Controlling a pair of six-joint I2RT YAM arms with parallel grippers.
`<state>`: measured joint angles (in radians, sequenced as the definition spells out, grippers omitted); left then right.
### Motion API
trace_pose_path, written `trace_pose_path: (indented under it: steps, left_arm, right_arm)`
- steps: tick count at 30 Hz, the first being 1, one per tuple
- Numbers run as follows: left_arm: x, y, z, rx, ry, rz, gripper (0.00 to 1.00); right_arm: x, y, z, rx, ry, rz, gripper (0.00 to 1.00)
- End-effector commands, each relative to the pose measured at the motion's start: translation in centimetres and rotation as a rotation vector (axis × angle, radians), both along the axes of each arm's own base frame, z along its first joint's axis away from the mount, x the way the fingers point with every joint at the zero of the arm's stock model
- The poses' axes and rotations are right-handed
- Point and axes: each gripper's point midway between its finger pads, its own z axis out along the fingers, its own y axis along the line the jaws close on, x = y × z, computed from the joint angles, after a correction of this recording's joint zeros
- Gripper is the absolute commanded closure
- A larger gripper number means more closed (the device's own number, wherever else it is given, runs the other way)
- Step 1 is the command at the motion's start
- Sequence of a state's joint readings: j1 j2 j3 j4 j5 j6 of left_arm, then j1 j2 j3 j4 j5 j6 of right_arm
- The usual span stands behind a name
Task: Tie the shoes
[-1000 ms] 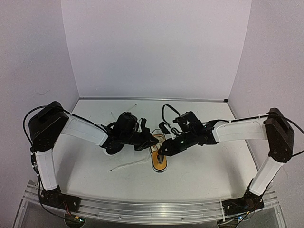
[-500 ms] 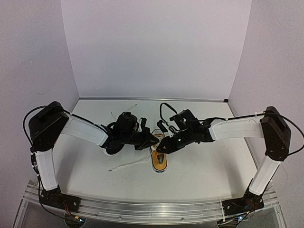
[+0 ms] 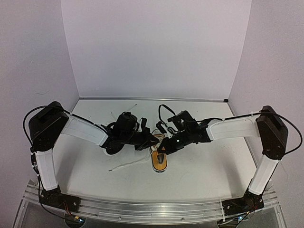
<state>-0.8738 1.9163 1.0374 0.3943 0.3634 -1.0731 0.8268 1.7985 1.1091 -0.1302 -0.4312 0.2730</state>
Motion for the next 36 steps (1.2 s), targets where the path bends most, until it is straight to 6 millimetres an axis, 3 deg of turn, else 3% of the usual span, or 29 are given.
trace_pose_path:
  steps: [1,4,8,13,15,19,24,29,36]
  left_arm:
    - [0.3,-0.1,1.2,-0.027,-0.052,-0.015,0.90]
    - [0.4,1.0,1.6,0.005,-0.096,0.012,0.60]
    - [0.9,4.5,3.3,0.159,-0.258,0.069,0.24]
    - [1.0,9.1,6.1,0.339,-0.490,0.101,0.01]
    - [0.3,9.9,5.8,0.424,-0.567,0.020,0.00]
    - [-1.1,11.6,2.2,0.625,-0.592,-0.163,0.04]
    - [-2.4,14.1,-2.5,0.863,-0.514,-0.347,0.18]
    - [-3.7,16.5,-5.7,1.044,-0.423,-0.495,0.24]
    - [-4.2,16.5,-8.2,1.098,-0.392,-0.598,0.31]
  right_arm:
    - [0.6,0.4,2.8,0.043,-0.052,-0.007,1.00]
    - [0.3,-0.1,3.4,0.050,-0.061,-0.017,1.00]
    - [-0.1,-1.0,3.8,0.045,-0.067,-0.032,1.00]
    - [-0.7,-1.8,4.0,0.041,-0.062,-0.045,1.00]
    - [-1.0,-2.2,4.3,0.042,-0.066,-0.049,1.00]
    - [-1.2,-2.7,4.7,0.038,-0.071,-0.064,1.00]
    - [-1.5,-3.3,4.4,0.018,-0.060,-0.072,1.00]
    - [-1.6,-3.6,4.7,0.018,-0.059,-0.085,1.00]
    - [-1.5,-3.7,4.8,0.015,-0.060,-0.091,1.00]
